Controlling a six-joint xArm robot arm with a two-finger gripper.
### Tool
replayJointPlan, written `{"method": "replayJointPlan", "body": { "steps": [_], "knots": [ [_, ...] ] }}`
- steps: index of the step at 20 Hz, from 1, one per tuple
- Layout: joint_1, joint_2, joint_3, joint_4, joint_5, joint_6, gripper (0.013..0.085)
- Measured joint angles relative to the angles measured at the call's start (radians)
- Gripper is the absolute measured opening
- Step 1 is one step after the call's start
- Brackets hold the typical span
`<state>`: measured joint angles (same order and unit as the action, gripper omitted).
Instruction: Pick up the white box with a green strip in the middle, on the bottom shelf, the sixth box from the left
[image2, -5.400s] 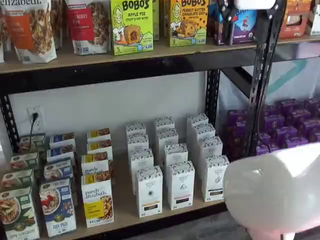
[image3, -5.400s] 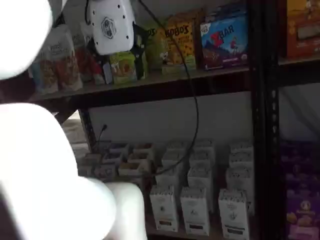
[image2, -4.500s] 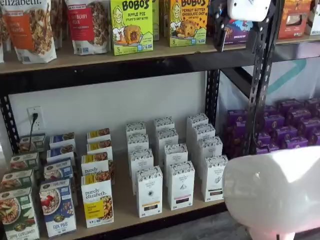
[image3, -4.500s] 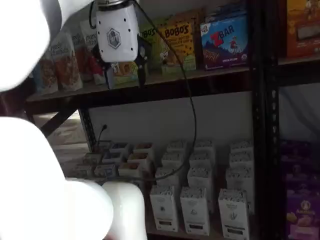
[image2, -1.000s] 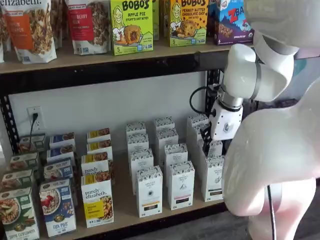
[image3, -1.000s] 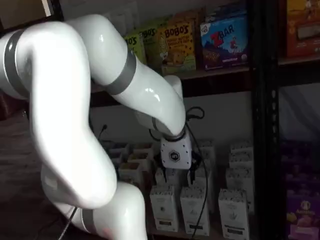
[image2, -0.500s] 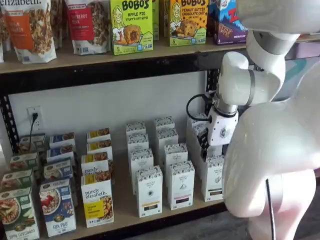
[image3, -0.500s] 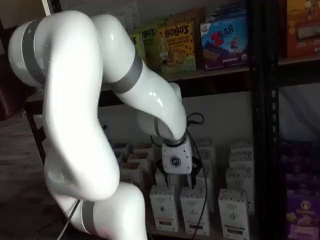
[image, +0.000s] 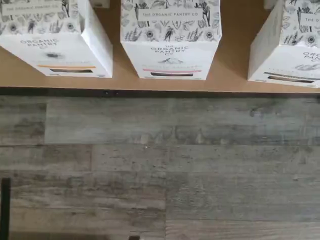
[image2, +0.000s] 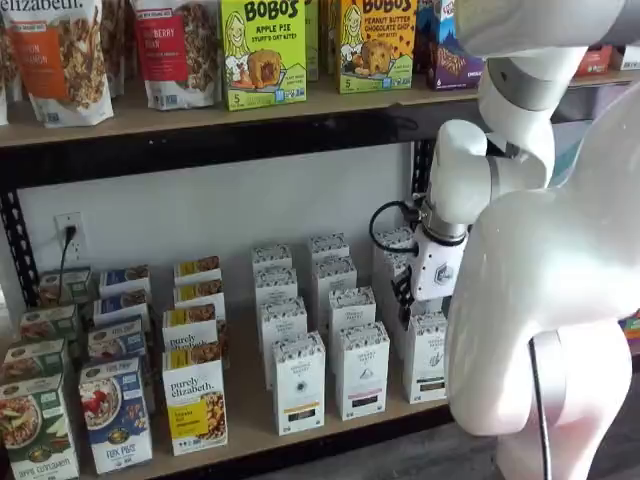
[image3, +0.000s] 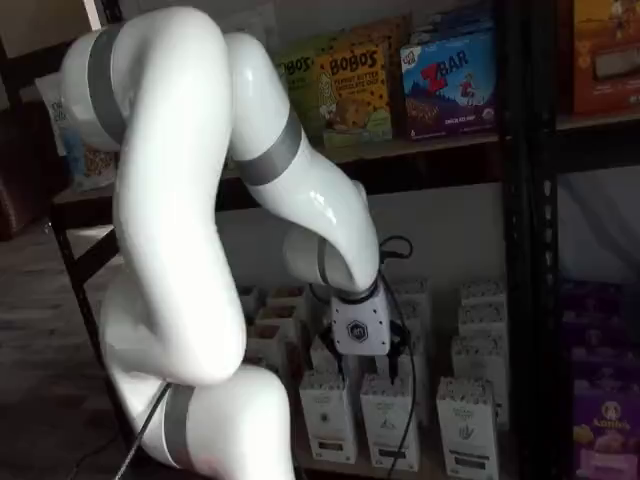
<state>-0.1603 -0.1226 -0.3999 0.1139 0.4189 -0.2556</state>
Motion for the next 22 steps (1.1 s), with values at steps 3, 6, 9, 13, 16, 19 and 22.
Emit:
{"method": "replayJointPlan", "body": {
  "steps": [3,6,9,13,16,19,22],
  "knots": [
    [-0.002,0.040,-0.020,-0.006,-0.014,0.003,0.0850],
    [-0.004,0.086,-0.044,-0.008,-0.029,0.001,0.0850],
    [-0.010,0.139,-0.072,-0.004,-0.052,-0.010,0.0850],
    [-0.031,0.218,-0.112,0.003,-0.097,-0.039,0.0850],
    [-0.053,0.268,-0.146,-0.043,-0.106,-0.018,0.0850],
    [-0.071,0.316,-0.182,-0.050,-0.110,-0.030,0.0850],
    [-0.089,0.374,-0.232,-0.047,-0.106,-0.051,0.0850]
  ]
}}
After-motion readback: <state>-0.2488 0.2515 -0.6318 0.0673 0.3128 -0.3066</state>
